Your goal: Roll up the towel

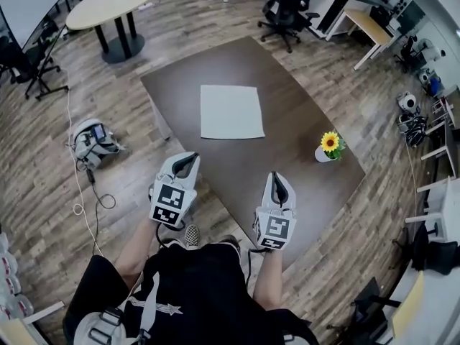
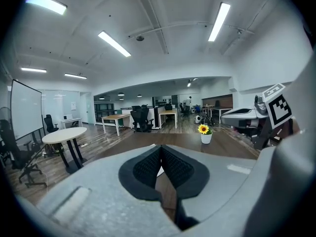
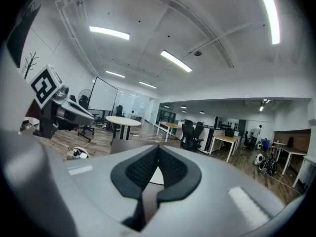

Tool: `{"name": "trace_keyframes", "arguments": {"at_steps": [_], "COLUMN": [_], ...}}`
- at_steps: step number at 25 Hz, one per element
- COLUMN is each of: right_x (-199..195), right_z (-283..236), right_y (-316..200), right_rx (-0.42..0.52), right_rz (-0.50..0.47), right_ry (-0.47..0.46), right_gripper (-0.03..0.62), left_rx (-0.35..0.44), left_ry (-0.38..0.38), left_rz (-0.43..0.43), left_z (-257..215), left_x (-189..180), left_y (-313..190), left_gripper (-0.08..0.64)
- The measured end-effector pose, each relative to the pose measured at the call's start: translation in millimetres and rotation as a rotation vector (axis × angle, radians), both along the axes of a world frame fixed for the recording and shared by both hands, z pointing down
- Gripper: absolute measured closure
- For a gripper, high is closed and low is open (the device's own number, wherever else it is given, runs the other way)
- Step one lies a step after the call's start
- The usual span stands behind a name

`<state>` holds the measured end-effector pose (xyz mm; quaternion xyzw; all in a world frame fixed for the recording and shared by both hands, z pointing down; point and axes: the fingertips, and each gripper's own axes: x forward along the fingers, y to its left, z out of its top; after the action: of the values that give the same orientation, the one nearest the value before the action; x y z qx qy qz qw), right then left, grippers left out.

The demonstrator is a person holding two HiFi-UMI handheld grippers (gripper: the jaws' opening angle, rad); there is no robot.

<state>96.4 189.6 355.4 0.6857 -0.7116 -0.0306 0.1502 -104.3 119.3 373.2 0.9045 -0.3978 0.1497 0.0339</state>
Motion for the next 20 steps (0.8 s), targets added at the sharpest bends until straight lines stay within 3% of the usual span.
{"name": "trace_keyframes", "arguments": {"at_steps": [11,20], "right_x": [25.0,49.7], "right_z": [20.4,74.4], "right_y": [-68.7,-164.2], "right_rx": [-0.056,-0.159], "right_rz": [0.003,-0.035], "right_ry": [0.03,-0.01], "right_gripper": [0.588,0.588], "left_rx": [-0.031,-0.133], "left_ry": [-0.002,-0.042], "left_rz": [0.002,-0.028], "left_z": [19.9,70.7], "left_x": [16.4,36.3], "left_y": [-66.8,-145.8], "left_gripper": [0.551,0.55]}}
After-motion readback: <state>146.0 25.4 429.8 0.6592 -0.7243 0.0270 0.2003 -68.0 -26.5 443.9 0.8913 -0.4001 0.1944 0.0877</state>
